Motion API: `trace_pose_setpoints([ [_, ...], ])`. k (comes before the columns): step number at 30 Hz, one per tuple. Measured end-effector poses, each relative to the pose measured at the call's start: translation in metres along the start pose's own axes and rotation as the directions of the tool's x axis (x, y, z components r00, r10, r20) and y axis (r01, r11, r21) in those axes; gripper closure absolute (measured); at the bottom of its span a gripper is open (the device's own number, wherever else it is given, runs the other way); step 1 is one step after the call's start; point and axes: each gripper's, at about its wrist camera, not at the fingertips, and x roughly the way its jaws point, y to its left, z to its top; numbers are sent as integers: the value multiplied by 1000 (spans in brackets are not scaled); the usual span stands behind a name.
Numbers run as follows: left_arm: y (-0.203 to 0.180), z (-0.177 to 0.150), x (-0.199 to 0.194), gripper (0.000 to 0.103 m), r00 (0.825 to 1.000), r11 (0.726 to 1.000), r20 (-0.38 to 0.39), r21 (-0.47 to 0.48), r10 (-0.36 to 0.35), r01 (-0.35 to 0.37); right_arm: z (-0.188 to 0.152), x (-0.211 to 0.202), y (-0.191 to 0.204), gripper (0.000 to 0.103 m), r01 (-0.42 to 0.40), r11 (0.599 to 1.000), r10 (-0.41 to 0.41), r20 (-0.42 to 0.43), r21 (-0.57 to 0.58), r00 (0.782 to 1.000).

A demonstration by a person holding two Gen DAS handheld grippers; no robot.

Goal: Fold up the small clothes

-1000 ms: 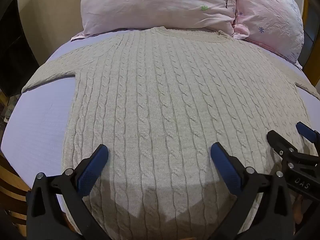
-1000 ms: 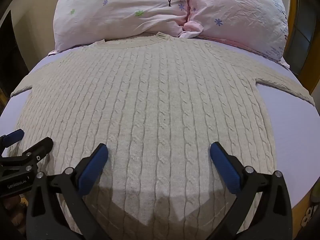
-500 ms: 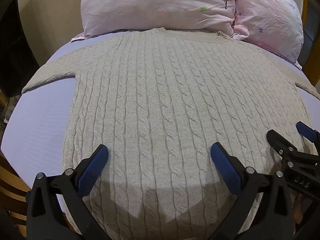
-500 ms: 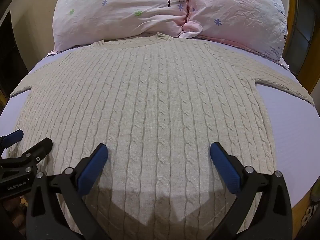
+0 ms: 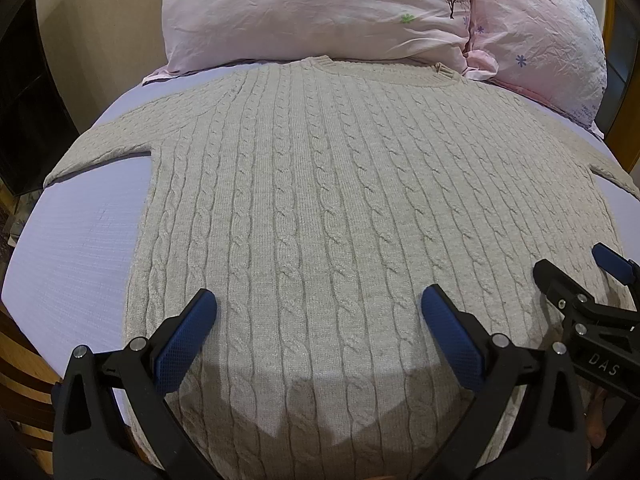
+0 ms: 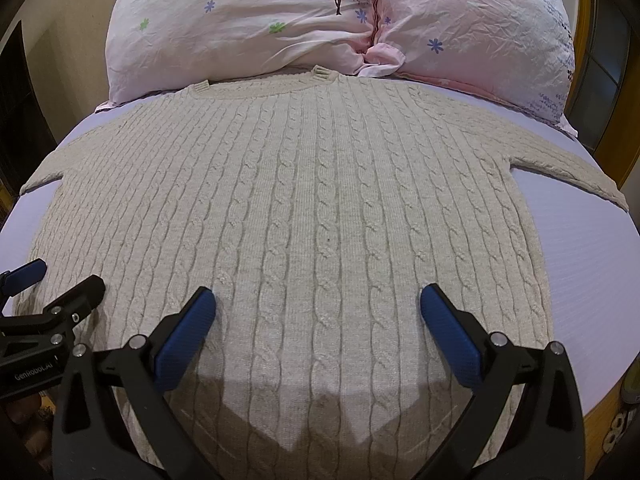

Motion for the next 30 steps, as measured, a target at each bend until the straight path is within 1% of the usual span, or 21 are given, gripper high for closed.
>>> trace_pose_setpoints([
  [30, -3, 3, 1, 1, 1000, 1000, 6, -1, 1, -1, 0, -1, 0, 2, 1, 1000, -1, 3, -2, 1000],
])
